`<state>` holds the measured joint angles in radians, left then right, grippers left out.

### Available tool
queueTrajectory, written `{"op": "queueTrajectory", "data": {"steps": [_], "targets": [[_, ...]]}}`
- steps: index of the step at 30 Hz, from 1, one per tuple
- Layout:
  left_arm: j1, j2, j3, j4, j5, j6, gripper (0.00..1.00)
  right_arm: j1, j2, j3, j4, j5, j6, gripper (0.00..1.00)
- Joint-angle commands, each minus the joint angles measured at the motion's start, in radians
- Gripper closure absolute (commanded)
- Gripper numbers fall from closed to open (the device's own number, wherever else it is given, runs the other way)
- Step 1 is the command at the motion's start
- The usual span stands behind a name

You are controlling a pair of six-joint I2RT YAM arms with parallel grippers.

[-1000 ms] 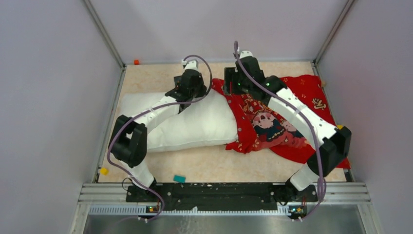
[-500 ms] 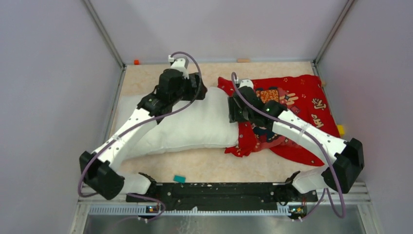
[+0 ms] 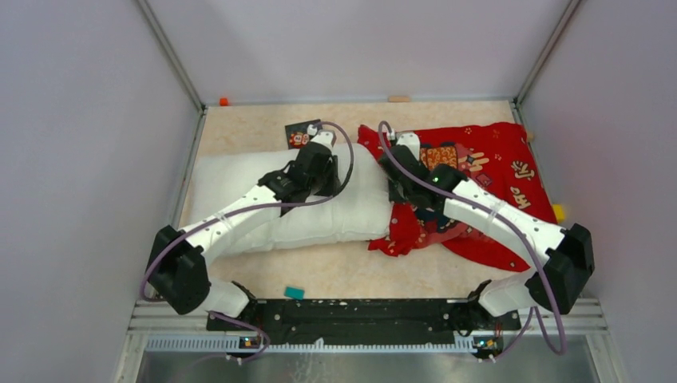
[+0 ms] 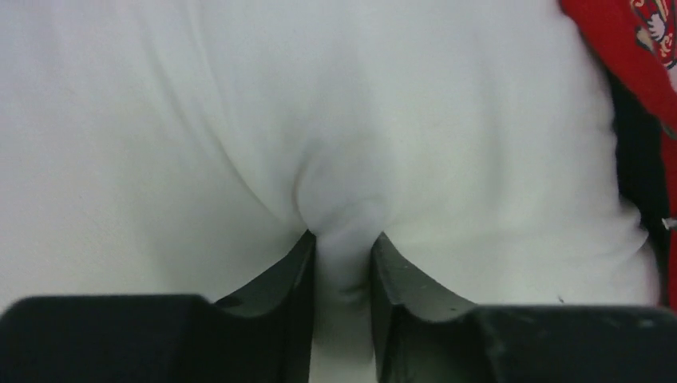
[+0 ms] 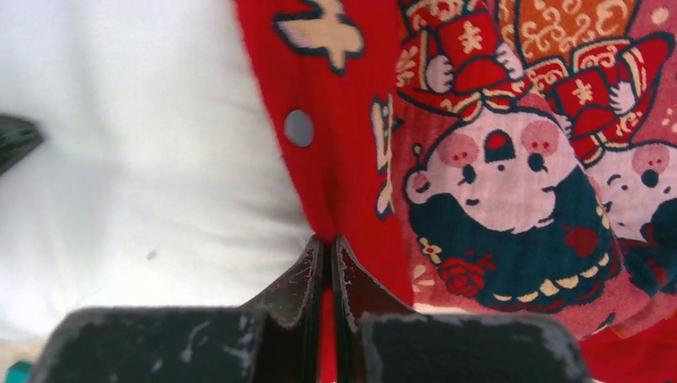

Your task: Put the pillow into the pillowcase

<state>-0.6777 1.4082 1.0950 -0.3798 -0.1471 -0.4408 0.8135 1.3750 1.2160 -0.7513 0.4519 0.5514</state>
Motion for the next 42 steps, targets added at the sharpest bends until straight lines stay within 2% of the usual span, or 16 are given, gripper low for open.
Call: {"op": "queueTrajectory", "data": {"steps": [1,3,4,7,10,12,16,19,22,25,28,33,36,42], "targets": [[0.004,0.066,0.014,0.012,-0.021,-0.073,0.82,0.096,0.012,0.19,-0.045,0.033,-0.007,1.0],[0.005,0.08,0.002,0.043,-0.017,-0.105,0.99,0.152,0.029,0.263,-0.043,0.018,-0.008,1.0],[0.006,0.088,0.002,0.054,-0.017,-0.123,1.0,0.179,0.041,0.293,-0.035,0.0,-0.005,1.0],[0.007,0.118,0.021,0.081,-0.007,-0.175,1.0,0.232,0.084,0.33,0.019,-0.056,0.003,1.0],[0.024,0.15,0.069,0.067,-0.034,-0.226,1.0,0.235,0.108,0.291,0.077,-0.099,0.015,1.0],[0.065,0.156,0.085,0.076,0.005,-0.262,1.0,0.233,0.102,0.246,0.104,-0.098,0.02,1.0],[0.112,0.113,0.097,0.103,0.019,-0.311,1.0,0.16,0.104,0.1,0.164,-0.133,0.048,1.0],[0.144,0.069,0.091,0.118,-0.007,-0.327,1.0,0.143,0.096,0.057,0.144,-0.079,0.053,1.0],[0.156,0.05,0.058,0.194,0.018,-0.329,1.0,0.14,0.098,0.127,0.13,-0.08,0.021,1.0],[0.138,0.087,0.056,0.239,0.074,-0.364,1.0,0.173,0.144,0.285,0.107,-0.101,-0.009,1.0],[0.103,0.139,0.062,0.23,0.055,-0.365,1.0,0.205,0.207,0.44,0.085,-0.118,-0.029,1.0],[0.075,0.13,-0.046,0.277,0.049,-0.381,1.0,0.175,0.263,0.566,0.086,-0.14,-0.032,1.0],[0.074,0.116,-0.096,0.292,0.053,-0.388,1.0,0.152,0.275,0.55,0.103,-0.144,-0.034,1.0],[0.074,0.081,-0.102,0.273,0.046,-0.339,1.0,0.128,0.257,0.348,0.145,-0.153,0.005,1.0]]}}
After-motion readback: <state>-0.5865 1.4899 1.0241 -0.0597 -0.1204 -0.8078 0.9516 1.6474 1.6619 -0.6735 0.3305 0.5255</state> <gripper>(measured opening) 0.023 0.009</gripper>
